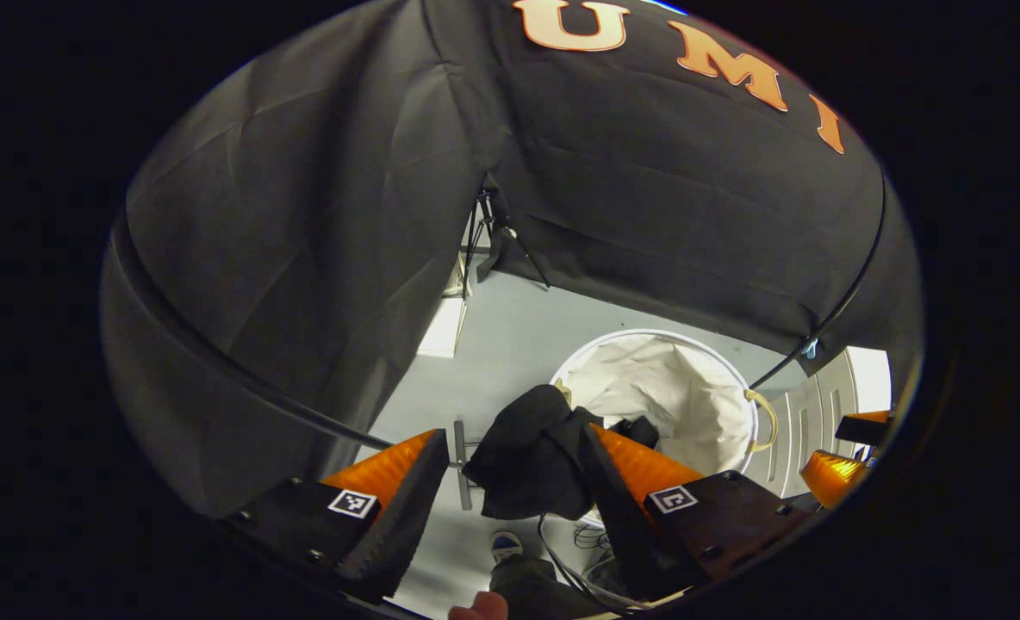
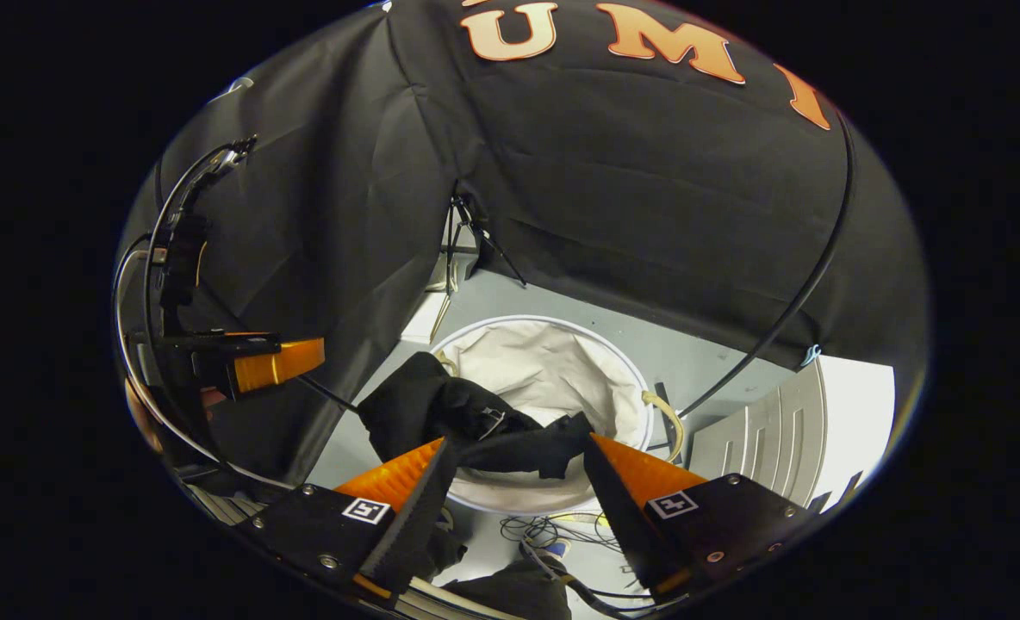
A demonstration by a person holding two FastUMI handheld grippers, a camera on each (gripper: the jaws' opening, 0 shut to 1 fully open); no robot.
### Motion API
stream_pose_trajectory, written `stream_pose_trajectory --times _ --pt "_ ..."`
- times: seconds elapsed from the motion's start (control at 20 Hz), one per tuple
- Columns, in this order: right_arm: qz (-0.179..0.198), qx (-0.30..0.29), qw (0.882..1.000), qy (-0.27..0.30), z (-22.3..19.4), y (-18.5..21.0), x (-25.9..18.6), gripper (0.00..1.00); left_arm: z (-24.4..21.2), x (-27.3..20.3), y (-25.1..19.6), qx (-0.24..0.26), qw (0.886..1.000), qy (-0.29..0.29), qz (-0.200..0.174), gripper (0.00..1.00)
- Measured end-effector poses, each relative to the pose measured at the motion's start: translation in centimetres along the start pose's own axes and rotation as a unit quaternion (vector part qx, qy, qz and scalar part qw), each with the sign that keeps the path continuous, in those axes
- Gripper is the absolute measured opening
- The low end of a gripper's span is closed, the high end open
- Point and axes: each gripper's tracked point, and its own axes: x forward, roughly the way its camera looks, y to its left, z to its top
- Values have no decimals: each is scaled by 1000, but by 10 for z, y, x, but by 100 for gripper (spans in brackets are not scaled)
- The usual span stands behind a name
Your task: Grasp the clothes on the hanger with both hands and then place them into the laundry hamper below.
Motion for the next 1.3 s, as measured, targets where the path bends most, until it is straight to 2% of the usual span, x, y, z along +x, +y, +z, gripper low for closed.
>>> stream_pose_trajectory --times 0.35,0.75,1.05,1.3 --pt "-4 17 1000 -9 6 -10 5 93 5 -13 -5 7 1000 -20 -11 99" --pt "-9 39 997 -72 44 -14 -33 93 44 -47 -22 10 996 -80 -30 99" --pt "-11 47 982 -181 110 -14 -95 93 107 -99 -31 -4 985 -167 -52 99" --pt "-15 36 960 -278 175 -11 -158 93 168 -163 -42 -28 962 -255 -90 98"
